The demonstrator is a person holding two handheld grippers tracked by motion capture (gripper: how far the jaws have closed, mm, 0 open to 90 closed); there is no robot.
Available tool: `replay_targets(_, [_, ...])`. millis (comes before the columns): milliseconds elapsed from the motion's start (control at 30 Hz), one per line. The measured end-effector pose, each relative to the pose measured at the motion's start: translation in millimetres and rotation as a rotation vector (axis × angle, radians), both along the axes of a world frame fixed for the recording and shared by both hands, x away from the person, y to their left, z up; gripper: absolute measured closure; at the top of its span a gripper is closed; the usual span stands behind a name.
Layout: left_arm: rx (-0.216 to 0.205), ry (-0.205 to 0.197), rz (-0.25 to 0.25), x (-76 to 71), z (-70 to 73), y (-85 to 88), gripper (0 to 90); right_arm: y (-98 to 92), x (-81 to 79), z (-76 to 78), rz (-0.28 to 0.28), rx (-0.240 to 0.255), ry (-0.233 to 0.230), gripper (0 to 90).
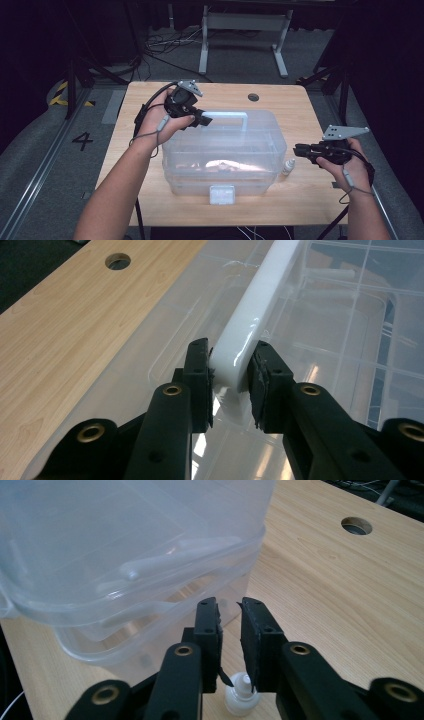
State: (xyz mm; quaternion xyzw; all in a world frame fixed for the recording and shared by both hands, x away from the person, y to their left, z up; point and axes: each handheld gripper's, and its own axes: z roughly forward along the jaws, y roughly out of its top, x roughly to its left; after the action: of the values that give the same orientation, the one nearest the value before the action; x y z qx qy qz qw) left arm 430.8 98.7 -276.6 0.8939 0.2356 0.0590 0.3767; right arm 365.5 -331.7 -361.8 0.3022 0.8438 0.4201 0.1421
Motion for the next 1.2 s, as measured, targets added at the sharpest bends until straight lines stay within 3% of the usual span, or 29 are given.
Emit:
replay_targets(300, [-0.021,0.010,0.011,13.6,5.8,1.2,71.2,3.9,-15.5,5.0,0.022,-0.019,-0.006,88.5])
replay_targets(633, [-0.011,0.016,0.016,26.5,12.3,0.0,70.0,13.8,-27.1,4.2,0.062,-0.019,-0.004,89.6])
replay_targets(1200, [0.000,0.025,0.032,40.1,17.7,-1.4,68.9,36.5,-30.2,0.7,0.142,0.126,-0.041,90.0])
